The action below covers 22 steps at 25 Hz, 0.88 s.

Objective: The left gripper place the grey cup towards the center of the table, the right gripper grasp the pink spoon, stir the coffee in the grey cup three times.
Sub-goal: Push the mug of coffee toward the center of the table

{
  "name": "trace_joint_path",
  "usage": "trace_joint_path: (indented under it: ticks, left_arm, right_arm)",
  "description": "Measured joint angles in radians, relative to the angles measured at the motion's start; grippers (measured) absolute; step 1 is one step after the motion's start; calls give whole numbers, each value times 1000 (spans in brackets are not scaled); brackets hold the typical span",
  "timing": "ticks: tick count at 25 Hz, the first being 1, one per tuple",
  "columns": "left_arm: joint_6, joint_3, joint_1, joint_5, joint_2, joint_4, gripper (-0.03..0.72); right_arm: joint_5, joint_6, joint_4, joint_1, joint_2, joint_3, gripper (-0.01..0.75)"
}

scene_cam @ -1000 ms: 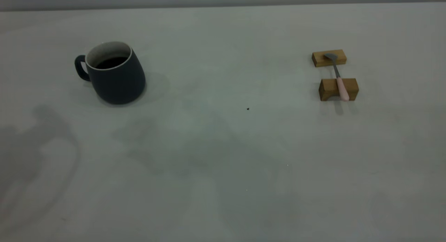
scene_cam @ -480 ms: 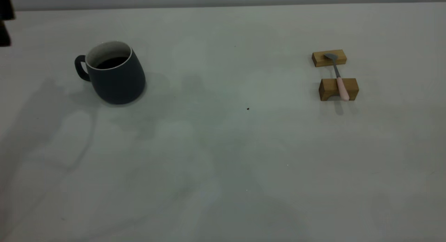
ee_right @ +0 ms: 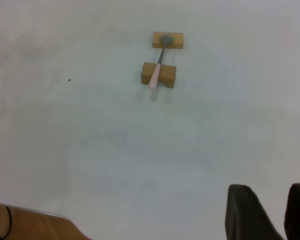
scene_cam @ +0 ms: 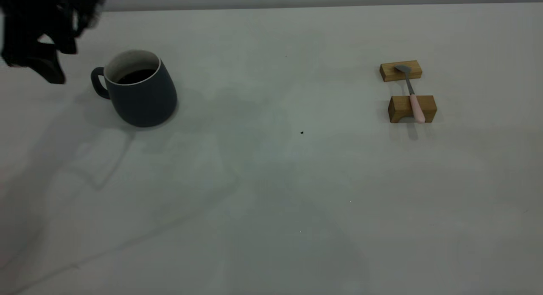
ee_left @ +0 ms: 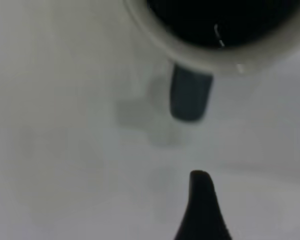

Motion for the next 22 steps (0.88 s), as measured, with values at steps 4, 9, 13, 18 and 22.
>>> trace_joint_path:
  ticks: [4,9,13,18,22]
  left_arm:
    - [5,-1,-17,-57,42,48,584]
    - [6,-1,-22,-114,76,83,536]
    - [5,-3,-27,-168,98,86,521]
    - [5,-3,-49,-202,118,86,515]
    - [4,-3,-61,-210,120,90,439]
  right_arm:
    - [0,0,0,0,0,0,237]
    - [0,0,0,0,0,0,237]
    - [0,0,0,0,0,0,237]
    - [0,0,0,0,0,0,237]
    - [0,0,0,0,0,0,237]
